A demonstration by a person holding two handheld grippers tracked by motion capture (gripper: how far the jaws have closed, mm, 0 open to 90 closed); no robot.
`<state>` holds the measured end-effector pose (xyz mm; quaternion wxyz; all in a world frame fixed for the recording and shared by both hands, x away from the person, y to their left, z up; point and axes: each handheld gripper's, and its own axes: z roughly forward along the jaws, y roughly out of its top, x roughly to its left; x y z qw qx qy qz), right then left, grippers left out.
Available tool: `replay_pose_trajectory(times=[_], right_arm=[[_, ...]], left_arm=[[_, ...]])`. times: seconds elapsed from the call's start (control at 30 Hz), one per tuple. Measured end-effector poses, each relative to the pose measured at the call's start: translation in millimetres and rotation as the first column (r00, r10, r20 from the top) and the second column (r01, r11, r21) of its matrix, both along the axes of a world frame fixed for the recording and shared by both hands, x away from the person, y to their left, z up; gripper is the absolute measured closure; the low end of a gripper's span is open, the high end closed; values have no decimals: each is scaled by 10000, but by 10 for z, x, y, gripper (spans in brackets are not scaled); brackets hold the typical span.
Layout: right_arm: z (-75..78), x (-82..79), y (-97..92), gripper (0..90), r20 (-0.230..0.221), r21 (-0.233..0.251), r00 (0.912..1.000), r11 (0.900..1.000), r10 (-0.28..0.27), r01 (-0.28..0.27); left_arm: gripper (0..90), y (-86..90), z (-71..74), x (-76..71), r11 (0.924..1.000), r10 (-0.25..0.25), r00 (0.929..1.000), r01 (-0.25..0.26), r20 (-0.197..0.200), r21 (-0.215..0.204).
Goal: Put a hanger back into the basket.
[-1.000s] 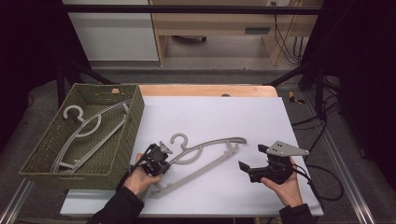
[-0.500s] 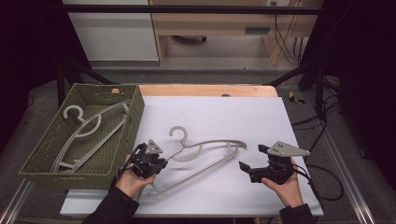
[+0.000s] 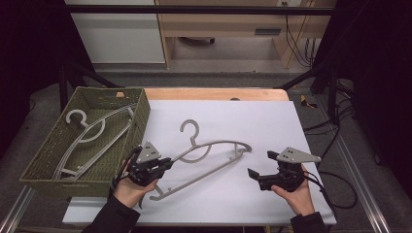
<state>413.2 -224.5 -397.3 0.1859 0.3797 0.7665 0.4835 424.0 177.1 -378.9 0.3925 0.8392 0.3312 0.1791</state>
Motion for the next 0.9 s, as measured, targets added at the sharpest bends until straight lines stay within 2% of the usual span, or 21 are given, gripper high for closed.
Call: replay_pose_trajectory(times=[0.1, 0.2, 0.3, 0.37, 0.53, 0.63, 0.7, 0.8, 0.83, 0.9], right_arm=[[1, 1, -3, 56, 15, 0, 10000, 10000, 7, -7], [-2, 1, 5, 58, 4, 49, 10000, 10000, -15, 15], [-10, 3, 10, 58, -38, -24, 10000, 10000, 58, -58], [-14, 6, 13, 59, -21, -28, 10000, 10000, 80, -80], [-7, 3, 12, 60, -24, 37, 10000, 10000, 12, -12], [-4, 3, 9, 60, -30, 57, 10000, 10000, 10, -10], [-2, 7, 9, 60, -4, 68, 10000, 10000, 14, -14], [9, 4, -1, 59, -6, 111, 10000, 9999, -41, 41], [11, 6, -7, 60, 45, 123, 10000, 9999, -34, 33], [22, 3, -20, 59, 66, 136, 10000, 9999, -30, 29]], left_arm=[[825, 11, 47, -37, 9998, 15, 9992, -7, 394, -221], [825, 32, 100, -60, 9993, -9, 9985, 30, 543, -381], [825, 35, 139, -93, 9989, 12, 9963, 27, 855, -462], [825, 38, 159, -113, 9987, 47, 9942, 9, 1074, -516], [825, 106, 315, -174, 9963, 76, 9880, 57, 1545, -854], [824, 179, 429, -201, 9946, 287, 9815, -91, 1895, -1034], [824, 249, 504, -199, 9934, 494, 9731, -246, 2252, -1119], [824, 365, 583, -176, 9905, 776, 9677, -474, 2398, -1292], [824, 416, 614, -163, 9903, 879, 9637, -572, 2522, -1266], [824, 514, 675, -146, 9888, 1122, 9602, -825, 2559, -1240]])
